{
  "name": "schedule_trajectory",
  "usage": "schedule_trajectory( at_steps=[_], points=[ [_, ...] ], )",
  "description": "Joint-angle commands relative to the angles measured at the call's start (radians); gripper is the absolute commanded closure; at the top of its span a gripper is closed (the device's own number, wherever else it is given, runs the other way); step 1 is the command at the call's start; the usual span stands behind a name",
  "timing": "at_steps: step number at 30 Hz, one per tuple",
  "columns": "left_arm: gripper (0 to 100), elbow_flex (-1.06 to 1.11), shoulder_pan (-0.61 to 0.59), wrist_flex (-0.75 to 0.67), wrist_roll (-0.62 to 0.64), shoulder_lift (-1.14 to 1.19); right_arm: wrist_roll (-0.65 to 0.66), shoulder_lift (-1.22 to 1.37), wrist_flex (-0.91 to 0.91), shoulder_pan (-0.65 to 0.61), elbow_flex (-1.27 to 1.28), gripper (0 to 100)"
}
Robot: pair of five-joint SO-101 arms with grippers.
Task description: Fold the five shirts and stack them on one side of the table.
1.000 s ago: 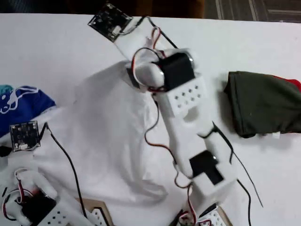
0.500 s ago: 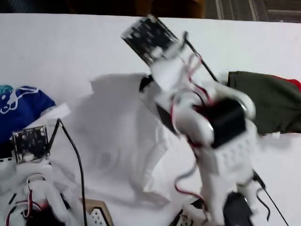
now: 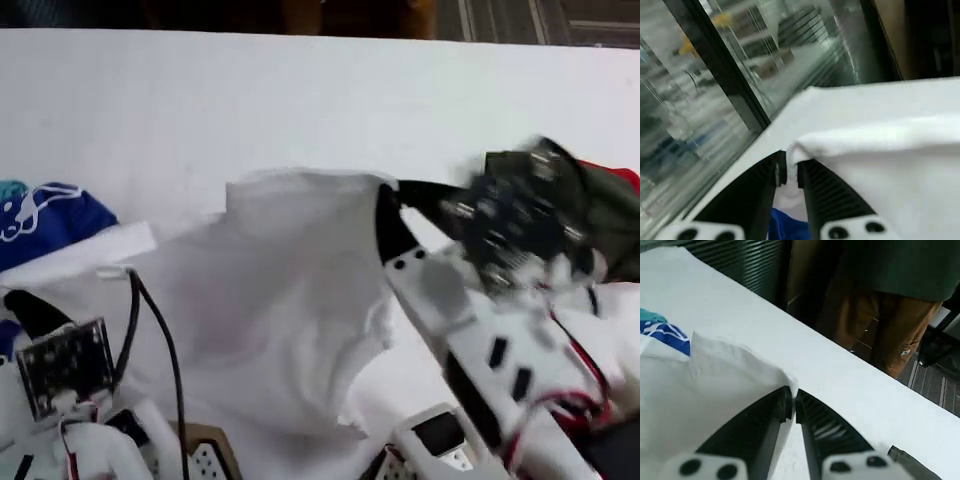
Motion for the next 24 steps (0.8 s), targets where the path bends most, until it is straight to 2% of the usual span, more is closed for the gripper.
schedule_trajectory(
  at_steps=[1,5,12,15,20,24],
  points=[
    [97,-0.051,0.012,-0.068,0.006,-0.018,-0.023,-0.015,-0.027,0.025,-0.061,97.8],
    [97,-0.050,0.020,-0.095,0.012,-0.017,-0.026,-0.015,-0.047,0.059,-0.135,97.8],
    [97,-0.031,0.209,-0.101,0.012,-0.017,-0.026,-0.021,-0.151,0.202,-0.163,97.8],
    [97,-0.002,0.242,-0.153,0.014,0.009,-0.026,-0.022,-0.176,0.257,-0.164,97.8],
    [97,-0.001,0.245,-0.281,0.089,0.199,-0.026,-0.012,-0.180,0.291,-0.155,97.8],
    [97,-0.004,0.261,-0.287,0.115,0.371,-0.026,0.001,-0.183,0.291,-0.046,97.8]
  ],
)
